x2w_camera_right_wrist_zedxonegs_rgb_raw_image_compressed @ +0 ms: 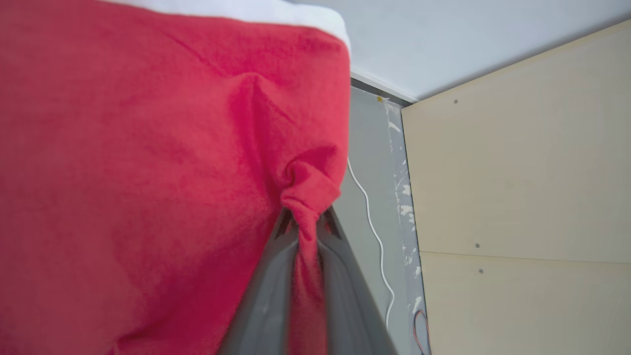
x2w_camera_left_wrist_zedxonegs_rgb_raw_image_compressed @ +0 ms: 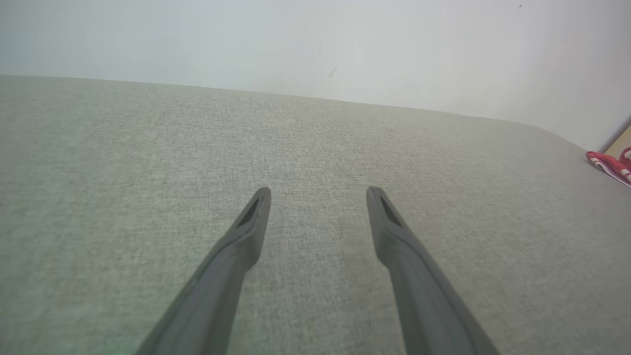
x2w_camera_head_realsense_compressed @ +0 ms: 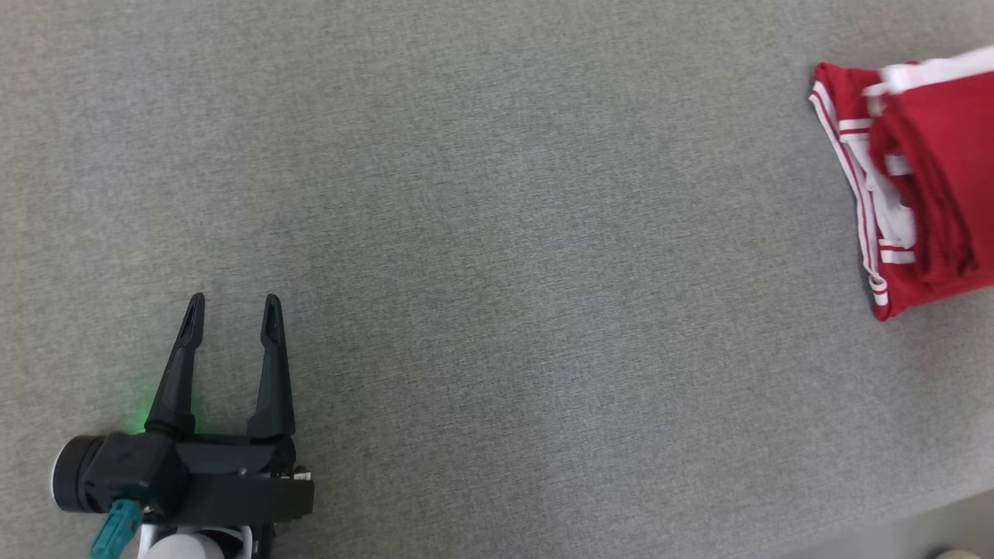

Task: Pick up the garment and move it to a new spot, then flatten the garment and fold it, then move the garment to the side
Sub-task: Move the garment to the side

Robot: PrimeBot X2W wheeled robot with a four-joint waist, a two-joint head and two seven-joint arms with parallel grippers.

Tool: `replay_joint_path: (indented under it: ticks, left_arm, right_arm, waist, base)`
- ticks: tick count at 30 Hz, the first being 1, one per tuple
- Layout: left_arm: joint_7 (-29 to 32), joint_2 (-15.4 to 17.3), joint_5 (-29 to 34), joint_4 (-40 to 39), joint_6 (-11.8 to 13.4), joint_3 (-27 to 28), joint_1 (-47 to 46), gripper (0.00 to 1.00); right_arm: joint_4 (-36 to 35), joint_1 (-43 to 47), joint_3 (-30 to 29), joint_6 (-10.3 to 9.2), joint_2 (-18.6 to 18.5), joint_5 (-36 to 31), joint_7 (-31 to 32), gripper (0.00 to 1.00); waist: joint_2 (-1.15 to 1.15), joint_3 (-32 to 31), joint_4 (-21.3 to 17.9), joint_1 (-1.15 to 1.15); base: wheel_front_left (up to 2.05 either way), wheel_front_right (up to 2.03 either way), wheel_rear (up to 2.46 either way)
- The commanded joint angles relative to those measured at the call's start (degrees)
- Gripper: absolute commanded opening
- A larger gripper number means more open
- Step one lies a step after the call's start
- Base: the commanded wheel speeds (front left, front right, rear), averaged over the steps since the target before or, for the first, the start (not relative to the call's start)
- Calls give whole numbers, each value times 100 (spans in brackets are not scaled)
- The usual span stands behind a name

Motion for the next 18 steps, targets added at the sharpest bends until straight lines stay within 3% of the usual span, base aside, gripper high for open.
replay_joint_path:
  ticks: [1, 2, 9, 18]
  left_arm:
    - [-6, 27, 20, 11, 3, 40, 11, 100]
    - [-7, 23, 25, -10, 2, 36, 25, 100]
    - [-10, -7, 27, -162, 14, 111, 165, 100]
    - [-10, -21, -390, -108, 211, 71, 484, 100]
  right_arm:
    - [121, 74, -135, -18, 89, -132, -96, 18]
    - [149, 88, -229, -18, 189, -224, -135, 100]
    - [-161, 361, -613, -18, 675, -642, -635, 100]
    - [-751, 892, -509, -18, 1041, -238, -1510, 100]
  waist:
    - [0, -1, 79, -1]
    - [0, -19, 92, -1]
    - [0, -347, 200, -1]
    - [0, -1033, 487, -1]
  base:
    - [0, 0, 0]
    - [0, 0, 0]
    - [0, 0, 0]
    - [0, 0, 0]
